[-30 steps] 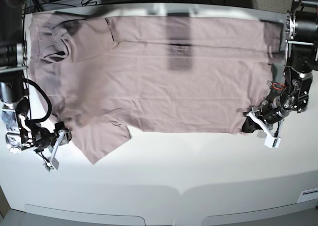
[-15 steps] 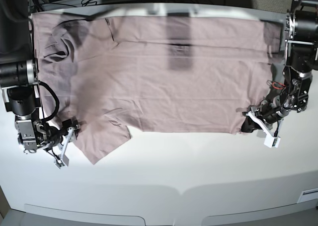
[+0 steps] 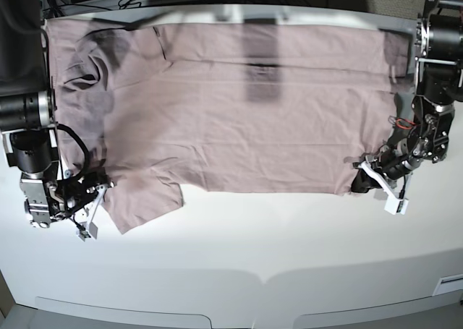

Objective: Fold the T-shirt properly
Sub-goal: 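Lift the hem corners and fold the hem over toward the collar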

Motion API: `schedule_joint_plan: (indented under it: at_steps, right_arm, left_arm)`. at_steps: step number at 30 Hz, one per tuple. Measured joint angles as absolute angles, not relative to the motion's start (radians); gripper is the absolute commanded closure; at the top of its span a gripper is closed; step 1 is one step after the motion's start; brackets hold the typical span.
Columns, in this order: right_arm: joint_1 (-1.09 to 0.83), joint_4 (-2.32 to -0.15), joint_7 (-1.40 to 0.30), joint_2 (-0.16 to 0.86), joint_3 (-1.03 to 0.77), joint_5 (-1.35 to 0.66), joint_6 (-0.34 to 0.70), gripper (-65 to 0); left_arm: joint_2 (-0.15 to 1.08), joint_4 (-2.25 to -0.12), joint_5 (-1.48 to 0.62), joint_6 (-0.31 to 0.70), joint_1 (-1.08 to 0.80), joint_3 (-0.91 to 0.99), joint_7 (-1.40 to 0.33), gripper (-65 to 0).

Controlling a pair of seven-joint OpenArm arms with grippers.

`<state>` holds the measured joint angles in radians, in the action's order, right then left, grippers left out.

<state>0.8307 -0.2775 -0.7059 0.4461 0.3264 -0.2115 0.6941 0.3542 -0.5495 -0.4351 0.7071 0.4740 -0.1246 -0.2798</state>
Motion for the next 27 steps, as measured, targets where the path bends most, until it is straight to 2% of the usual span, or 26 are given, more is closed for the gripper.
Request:
schedule_joint_plan:
  at_steps: [3,6,16,22,27]
  right_arm:
    - [0.830,-0.278,-0.681,0.448,0.326,-0.202,0.694,-6.2]
    - [0.825,-0.275,-0.571,0.451,0.326,-0.181,0.694,0.0]
    - [0.805,-0.269,-0.284,0.449,0.328,-0.130,0.693,0.0]
    - [0.797,-0.319,-0.258,0.458,0.329,-0.128,0.694,0.0]
    - [0.799,-0.401,-0.279,0.503,0.329,-0.216,0.694,0.0]
  left_arm:
    - [0.354,-0.550,-0.435,0.707,0.474,-0.125,-0.279,0.0]
    - [0.354,-0.550,-0.435,0.707,0.474,-0.125,-0.279,0.0]
    - [0.354,-0.545,-0.522,0.706,0.467,-0.122,-0.276,0.0]
    - [0.350,-0.552,-0.517,0.680,0.460,-0.018,-0.301,0.0]
    - [0.354,-0.625,-0.510,0.662,0.448,0.110,-0.434,0.0]
